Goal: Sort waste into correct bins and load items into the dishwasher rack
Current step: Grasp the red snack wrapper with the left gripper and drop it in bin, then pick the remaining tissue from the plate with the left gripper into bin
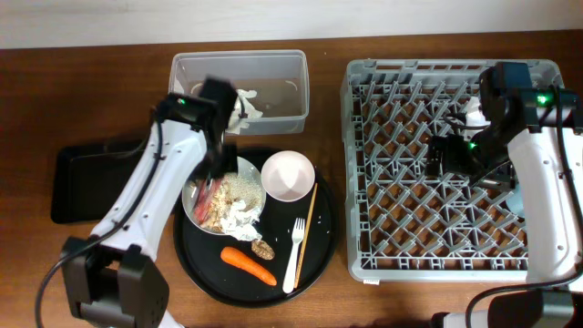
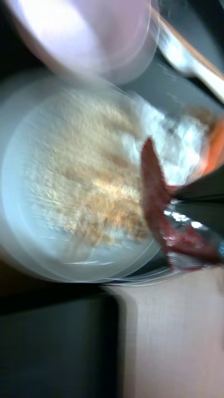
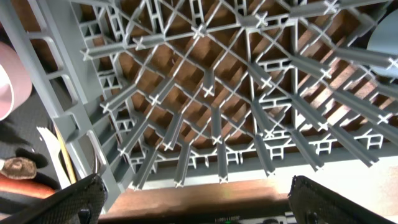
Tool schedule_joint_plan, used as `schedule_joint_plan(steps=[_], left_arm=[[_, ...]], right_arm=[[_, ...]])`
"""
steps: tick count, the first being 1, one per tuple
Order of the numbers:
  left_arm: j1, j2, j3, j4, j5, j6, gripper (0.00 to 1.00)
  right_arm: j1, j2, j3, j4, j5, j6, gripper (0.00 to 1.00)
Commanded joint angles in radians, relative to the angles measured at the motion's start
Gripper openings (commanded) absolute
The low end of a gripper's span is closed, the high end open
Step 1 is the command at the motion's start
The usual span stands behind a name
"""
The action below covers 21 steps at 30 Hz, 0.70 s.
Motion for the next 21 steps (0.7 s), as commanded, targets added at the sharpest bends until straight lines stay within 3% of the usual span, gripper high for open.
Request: schedule_joint_plan(steps=[1,3,8,9,10,11,12,15,19,21], left_arm=[[0.003,-0.027,0.102,0.288,-0.02,0.076,0.01],[0.003,0.004,0.101,0.523,-0.034,0.076,0.0],[0.003,0.118,0.101,0.724,-0.049,0.076,0.08],[0.003,0.137,0.101,0.742,-0.048,0.076,0.25],[0.002,0.141,0.101,0.743,-0.048,0.076,0.53],[0.003,0.14,0.102,0.743,-0.048,0.077,0.74],[0.002,0.135,0.102,0.735,-0.048,0.077,0.84],[0.002,0.058,0.104,0.621,-0.02,0.076,0.86],[0.002,-0.017,0.096,0.119,0.024,0.072,0.83],[0.002,-0.016,0.006,0.014,0.074,0.058,0.83]], right_arm=[[-0.006,-0.02,0.008,-0.004,0.005,-0.005,0.98],[-0.006,-0.02,0.008,-0.004,0.005,-0.005,0.98],[-0.006,-0.02,0.008,-0.004,0.005,-0.014,0.98],[-0.006,-0.02,0.008,-0.005,0.005,-0.021,0.98],[-0.006,-0.02,0.008,-0.007,0.005,-0.021,0.98],[-0.006,-0.02,0.008,-0.007,0.005,-0.021,0.98],[-0.006,-0.02,0.008,-0.007,0.005,-0.021,0.98],[-0.006,-0.02,0.008,-0.009,0.005,-0.024,0.98],[-0.006,-0.02,0.008,-0.008,0.005,-0.024,0.98],[-0.006,-0.02,0.008,-0.01,0.005,-0.024,0.99]])
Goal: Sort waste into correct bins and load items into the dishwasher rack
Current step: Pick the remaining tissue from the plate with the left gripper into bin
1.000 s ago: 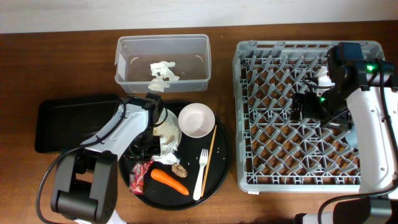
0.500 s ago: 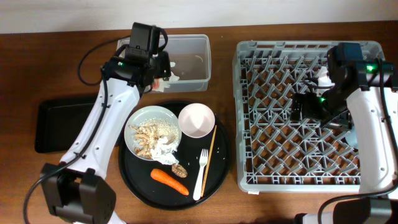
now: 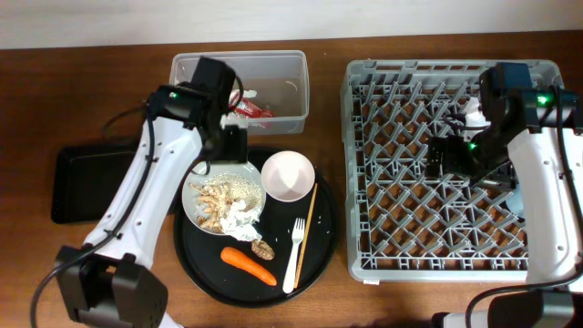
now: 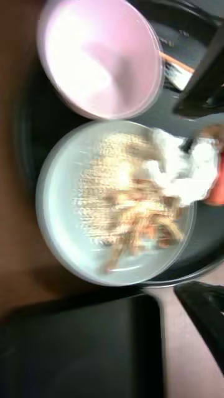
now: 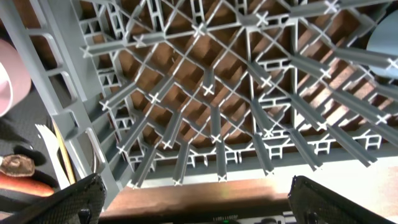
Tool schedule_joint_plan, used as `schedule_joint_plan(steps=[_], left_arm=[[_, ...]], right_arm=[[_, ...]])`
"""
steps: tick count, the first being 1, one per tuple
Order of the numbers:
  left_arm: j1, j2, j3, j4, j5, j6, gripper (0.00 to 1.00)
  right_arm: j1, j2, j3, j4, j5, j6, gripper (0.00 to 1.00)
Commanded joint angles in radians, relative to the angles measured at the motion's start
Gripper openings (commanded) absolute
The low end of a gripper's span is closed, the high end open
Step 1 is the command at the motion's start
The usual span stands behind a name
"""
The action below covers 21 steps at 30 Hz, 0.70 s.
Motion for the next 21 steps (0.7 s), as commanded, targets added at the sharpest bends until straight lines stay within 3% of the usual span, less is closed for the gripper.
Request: schedule_joint_plan(steps=[1,5,8,12,13,14,21], left_arm=[[0.002,0.0,-0.207,-0.028,0.105,-0.014,0.83],[0.002,0.0,-0.498,0.198,0.185,-0.014,0.81],[0.002,0.0,-0.562,0.27,0.185,-0.014,0.69],[0.002,0.0,-0.562,0.276,0.185,-0.014,0.33],[0.002,-0.001,-0.561,0.276,0.185,-0.014,0.12],[0.002,-0.002,-0.557,0.275,0.184,-0.014,0.0],[0.003,-0.093,-0.243,0.051,0.179,0.007,0.0]], right_arm=[[-0.006,-0.018,0.008,-0.008,0.005,-0.011,0.98],[-0.006,-0.018,0.008,-0.011,0.005,-0.011,0.98],[-0.006,-0.018,0.008,-0.011,0.005,-0.011,0.99],[-0.006,-0.018,0.008,-0.011,0.005,-0.011,0.98],[-0.006,-0.018,0.008,-0.011,0.005,-0.011,0.98],[-0.006,-0.018,0.008,-0.011,0.005,-0.011,0.98],[-0.006,-0.018,0.008,-0.015,0.005,-0.011,0.98]])
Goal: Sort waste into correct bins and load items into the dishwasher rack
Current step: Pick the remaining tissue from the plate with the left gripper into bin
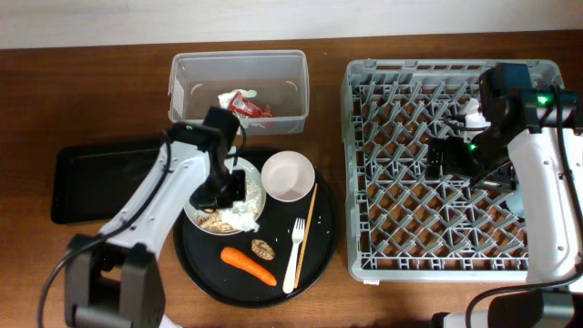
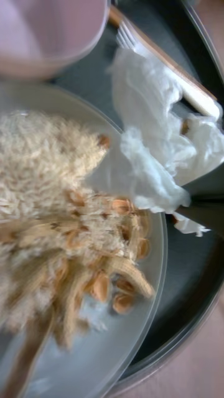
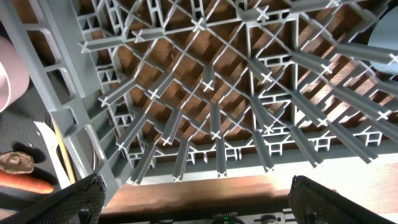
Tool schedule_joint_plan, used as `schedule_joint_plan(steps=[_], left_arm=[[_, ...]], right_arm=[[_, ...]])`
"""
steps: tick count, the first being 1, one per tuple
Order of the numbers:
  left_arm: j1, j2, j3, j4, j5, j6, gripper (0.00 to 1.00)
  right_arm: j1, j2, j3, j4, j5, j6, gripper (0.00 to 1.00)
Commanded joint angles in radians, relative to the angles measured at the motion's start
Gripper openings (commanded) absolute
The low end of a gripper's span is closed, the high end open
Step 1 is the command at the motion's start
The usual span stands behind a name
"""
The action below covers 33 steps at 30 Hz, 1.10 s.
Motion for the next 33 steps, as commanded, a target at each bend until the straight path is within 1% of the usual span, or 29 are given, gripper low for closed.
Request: schedule_joint_plan(steps=[1,2,4,5,6,7,9,10,11,14,15,17,18,19,20,21,22,23,24,26,27,29,31,32,33], left_arm=[[0.002,-0.074,0.146,0.012,-0.025,0.024,0.0],[0.003,-0.076,0.194,0.069,-0.08,0.024,0.01],[0.002,-0.072,0.209,0.299,-0.153,0.028,0.01],[0.003,-0.064,0.209,0.372,-0.172,0.028,0.01],[0.003,-0.044,0.209,0.49,-0.198,0.028,0.0],[0.002,-0.017,0.209,0.574,-0.216,0.028,0.01],[0.002,0.05,0.209,0.682,-0.219,0.028,0.02],[0.003,0.081,0.209,0.721,-0.219,0.028,0.13],[0.003,0.111,0.209,0.755,-0.219,0.028,0.27],[0.005,0.139,0.21,0.806,-0.219,0.028,0.72],[0.006,0.137,0.214,0.809,-0.219,0.028,0.79],[0.009,0.112,0.226,0.782,-0.214,0.028,0.8],[0.009,0.087,0.229,0.742,-0.214,0.028,0.81],[0.009,0.048,0.229,0.637,-0.198,0.027,0.93],[0.009,-0.004,0.229,0.44,-0.093,0.027,0.99],[0.009,-0.027,0.229,0.294,-0.026,0.027,0.99],[0.009,-0.043,0.229,0.087,0.043,0.028,0.99],[0.009,-0.042,0.227,-0.031,0.063,0.026,0.99],[0.009,-0.042,0.225,-0.132,0.067,-0.047,0.99],[0.009,-0.042,0.225,-0.233,0.067,-0.183,0.99],[0.003,-0.053,0.214,-0.264,0.067,-0.288,0.99],[-0.019,-0.13,0.14,-0.225,0.045,-0.446,0.99],[-0.036,-0.224,0.026,-0.17,0.011,-0.577,0.99],[-0.038,-0.277,-0.05,-0.146,0.003,-0.636,0.99],[-0.038,-0.305,-0.097,-0.128,0.004,-0.664,0.99]], right_arm=[[-0.006,-0.018,0.008,-0.005,0.005,-0.011,0.98],[-0.006,-0.018,0.008,-0.005,0.005,-0.011,0.98],[-0.006,-0.018,0.008,-0.005,0.005,-0.011,0.98],[-0.006,-0.018,0.008,-0.005,0.005,-0.011,0.98],[-0.006,-0.018,0.008,-0.005,0.005,-0.011,0.98],[-0.006,-0.018,0.008,-0.005,0.005,-0.011,0.98],[-0.006,-0.018,0.008,-0.005,0.005,-0.011,0.98],[-0.006,-0.018,0.008,-0.005,0.005,-0.011,0.98],[-0.006,-0.018,0.008,-0.005,0.005,-0.012,0.98],[-0.006,-0.018,0.008,-0.005,0.005,-0.016,0.98],[-0.006,-0.018,0.008,-0.005,0.005,-0.016,0.98],[-0.006,-0.018,0.008,-0.005,0.005,-0.016,0.98],[-0.006,-0.018,0.008,-0.005,0.006,-0.016,0.98],[-0.008,-0.018,0.008,-0.008,0.006,-0.024,0.98],[-0.008,-0.018,0.008,-0.008,0.006,-0.031,0.98],[-0.008,-0.018,0.008,-0.007,0.005,-0.031,0.98],[-0.008,-0.018,0.008,-0.006,0.005,-0.031,0.98],[-0.008,-0.018,0.008,-0.008,0.005,-0.031,0.98],[-0.008,-0.018,0.008,-0.01,0.006,-0.031,0.98],[-0.008,-0.018,0.008,-0.013,0.005,-0.031,0.98],[-0.008,-0.018,0.008,-0.013,0.005,-0.031,0.98],[-0.008,-0.018,0.008,-0.017,0.006,-0.035,0.98],[-0.008,-0.018,0.008,-0.016,0.005,-0.035,0.98],[-0.008,-0.018,0.008,-0.016,0.005,-0.035,0.98],[-0.008,-0.018,0.008,-0.016,0.005,-0.035,0.98]])
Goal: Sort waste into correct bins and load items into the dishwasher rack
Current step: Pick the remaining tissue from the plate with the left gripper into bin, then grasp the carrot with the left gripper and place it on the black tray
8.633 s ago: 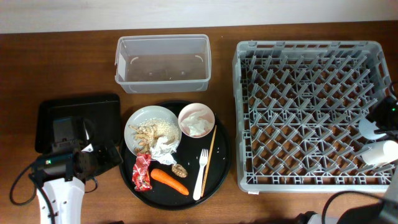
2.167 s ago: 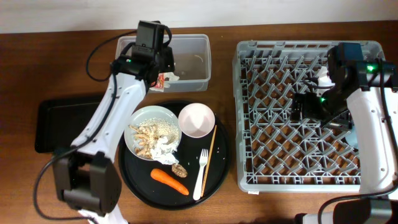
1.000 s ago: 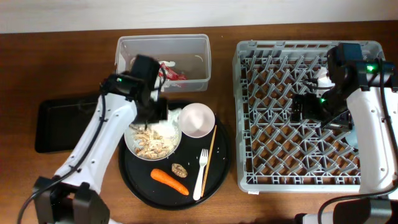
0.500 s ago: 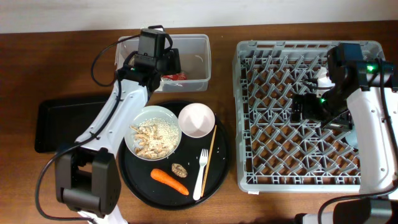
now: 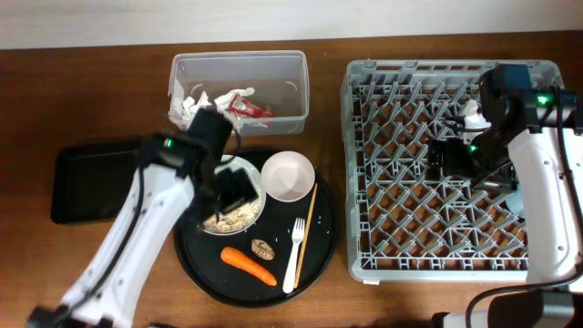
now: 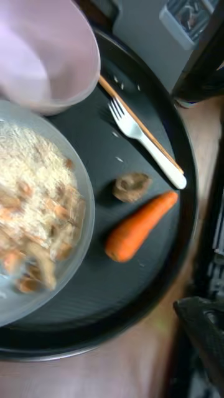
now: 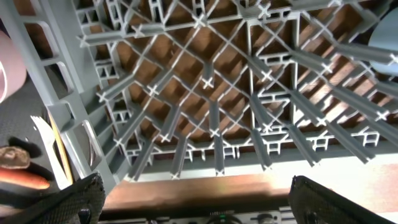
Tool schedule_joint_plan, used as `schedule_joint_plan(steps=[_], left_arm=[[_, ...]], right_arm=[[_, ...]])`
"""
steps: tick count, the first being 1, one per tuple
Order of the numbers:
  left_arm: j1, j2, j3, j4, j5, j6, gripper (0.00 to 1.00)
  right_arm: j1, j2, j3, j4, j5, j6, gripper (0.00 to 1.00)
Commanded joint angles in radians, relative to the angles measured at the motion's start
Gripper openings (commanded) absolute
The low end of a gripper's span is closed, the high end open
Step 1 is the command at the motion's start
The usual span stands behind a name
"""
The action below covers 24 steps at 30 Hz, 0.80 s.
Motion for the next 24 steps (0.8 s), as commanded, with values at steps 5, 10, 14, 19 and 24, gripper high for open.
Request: schedule_joint_plan(steps=[5,10,14,19,24], left_arm=[[-0.005,-0.184,-0.59,0.356,0.09,-0.304,0.99],[-0.005,-0.182,-0.718,0.575,0.082,-0.304,0.99],[-0.005,-0.162,-0.727,0.63,0.082,-0.331,0.99],[-0.005,-0.097,-0.727,0.643,0.083,-0.33,0.92],[-0.005,-0.095,-0.727,0.643,0.082,-0.33,0.57]], right_arm=[[-0.007,-0.018,0.008,-0.005,0.005,-0.012,0.98],[-0.007,-0.018,0.008,-0.009,0.005,-0.012,0.98],[-0.007,-0.018,0.008,-0.011,0.005,-0.012,0.98],[-0.007,-0.018,0.008,-0.011,0.005,-0.013,0.98],[-0.007,-0.018,0.008,-0.011,0.005,-0.012,0.98]])
